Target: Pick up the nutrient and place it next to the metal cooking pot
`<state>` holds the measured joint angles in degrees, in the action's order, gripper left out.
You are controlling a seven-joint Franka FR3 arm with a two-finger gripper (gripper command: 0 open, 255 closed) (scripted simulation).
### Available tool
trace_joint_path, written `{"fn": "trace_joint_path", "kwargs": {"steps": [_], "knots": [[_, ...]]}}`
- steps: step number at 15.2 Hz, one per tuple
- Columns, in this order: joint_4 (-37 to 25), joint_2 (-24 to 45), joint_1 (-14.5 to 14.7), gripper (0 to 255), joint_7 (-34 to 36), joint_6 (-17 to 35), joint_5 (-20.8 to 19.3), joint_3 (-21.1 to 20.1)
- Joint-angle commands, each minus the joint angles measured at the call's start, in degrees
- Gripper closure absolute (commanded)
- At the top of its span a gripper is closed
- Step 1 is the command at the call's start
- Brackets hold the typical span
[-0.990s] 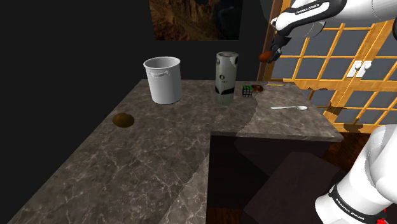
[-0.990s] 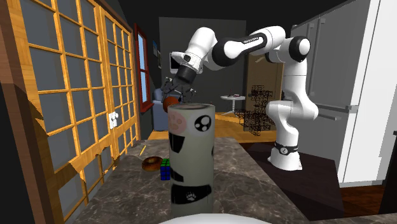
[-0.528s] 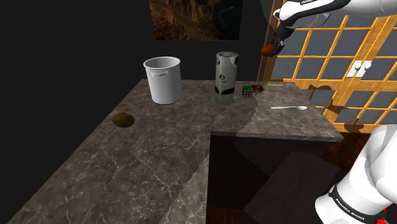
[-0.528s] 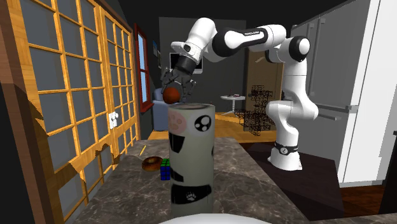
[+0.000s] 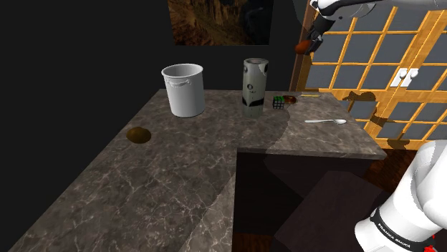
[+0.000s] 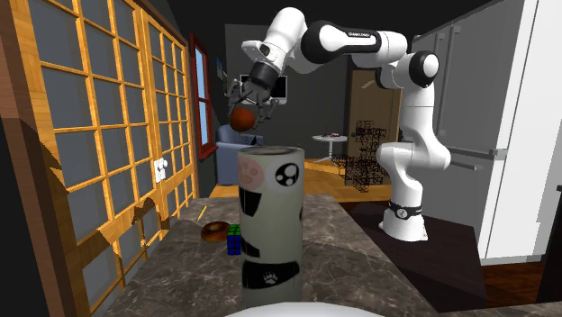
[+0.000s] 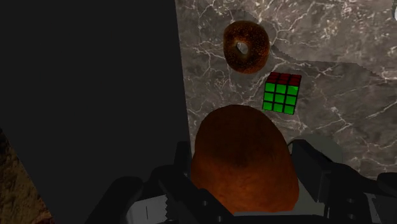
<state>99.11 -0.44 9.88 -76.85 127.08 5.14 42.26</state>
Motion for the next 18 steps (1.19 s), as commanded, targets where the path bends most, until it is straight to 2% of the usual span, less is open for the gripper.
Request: {"fn": "trace_joint_path", "kwargs": {"steps": [1, 9, 18], "knots": [[-0.38, -0.37, 0.66, 255, 1.79, -0.56, -1.12, -0.7], [0.98, -1.66, 5.65, 255, 15.37, -0.06, -8.38, -6.58], [-3.0, 2.04, 10.69, 255, 27.75, -1.82, -12.23, -12.04]]}}
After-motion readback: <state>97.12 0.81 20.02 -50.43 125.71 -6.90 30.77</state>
